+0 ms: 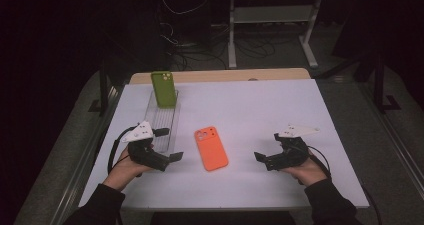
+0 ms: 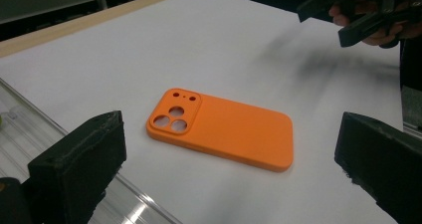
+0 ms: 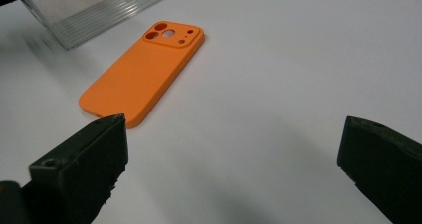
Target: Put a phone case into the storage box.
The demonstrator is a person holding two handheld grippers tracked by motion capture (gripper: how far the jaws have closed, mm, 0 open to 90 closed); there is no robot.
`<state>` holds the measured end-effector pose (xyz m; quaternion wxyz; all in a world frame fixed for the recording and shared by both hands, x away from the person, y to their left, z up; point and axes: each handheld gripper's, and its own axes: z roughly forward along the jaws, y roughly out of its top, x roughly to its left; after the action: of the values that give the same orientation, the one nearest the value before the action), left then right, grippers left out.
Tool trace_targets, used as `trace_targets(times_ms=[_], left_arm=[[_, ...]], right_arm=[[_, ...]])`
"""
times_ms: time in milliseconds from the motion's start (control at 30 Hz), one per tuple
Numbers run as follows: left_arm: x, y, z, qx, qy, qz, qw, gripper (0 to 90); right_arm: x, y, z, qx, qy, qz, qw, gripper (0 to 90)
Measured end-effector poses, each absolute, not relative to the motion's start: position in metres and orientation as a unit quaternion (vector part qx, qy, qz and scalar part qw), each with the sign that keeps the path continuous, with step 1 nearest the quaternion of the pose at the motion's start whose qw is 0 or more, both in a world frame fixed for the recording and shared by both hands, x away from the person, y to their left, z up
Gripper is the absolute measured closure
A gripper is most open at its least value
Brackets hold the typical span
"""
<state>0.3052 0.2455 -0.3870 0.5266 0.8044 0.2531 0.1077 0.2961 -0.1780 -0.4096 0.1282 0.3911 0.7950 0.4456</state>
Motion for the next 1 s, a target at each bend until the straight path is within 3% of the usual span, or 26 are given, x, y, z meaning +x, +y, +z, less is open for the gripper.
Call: trace_targets(times_ms=[1000], left_arm=[[0.307, 0.24, -0.386, 0.807, 0.262, 0.105, 0.518, 0.0]], right_arm=[[0.33, -0.09, -0.396, 0.42, 0.806, 0.396, 0.129, 0.0]])
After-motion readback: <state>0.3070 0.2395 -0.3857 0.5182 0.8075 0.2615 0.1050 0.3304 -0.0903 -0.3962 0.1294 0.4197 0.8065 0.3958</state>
